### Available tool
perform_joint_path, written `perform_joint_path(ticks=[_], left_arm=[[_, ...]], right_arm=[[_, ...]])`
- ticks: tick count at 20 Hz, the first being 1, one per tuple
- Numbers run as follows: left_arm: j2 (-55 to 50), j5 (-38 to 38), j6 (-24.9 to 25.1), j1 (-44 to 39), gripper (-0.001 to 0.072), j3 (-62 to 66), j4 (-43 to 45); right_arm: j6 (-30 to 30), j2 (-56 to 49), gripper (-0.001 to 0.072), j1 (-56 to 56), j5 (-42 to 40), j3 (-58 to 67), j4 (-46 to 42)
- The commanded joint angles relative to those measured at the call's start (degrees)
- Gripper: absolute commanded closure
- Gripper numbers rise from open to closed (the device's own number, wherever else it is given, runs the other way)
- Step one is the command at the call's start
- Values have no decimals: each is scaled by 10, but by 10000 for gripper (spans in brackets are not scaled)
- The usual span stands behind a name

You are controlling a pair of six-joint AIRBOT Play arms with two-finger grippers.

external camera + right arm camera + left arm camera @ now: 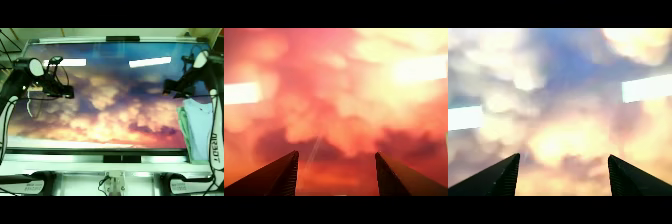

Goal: Fold the shirts.

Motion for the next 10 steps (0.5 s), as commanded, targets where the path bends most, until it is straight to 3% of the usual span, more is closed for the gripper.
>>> perform_joint_path(ticks=[1,10], left_arm=[[-5,5,-8,3,61,-1,-4],[-5,5,-9,3,60,-1,-4]], right_arm=[[5,-13,116,37,9,1,-22],[5,-13,116,38,10,1,-11]])
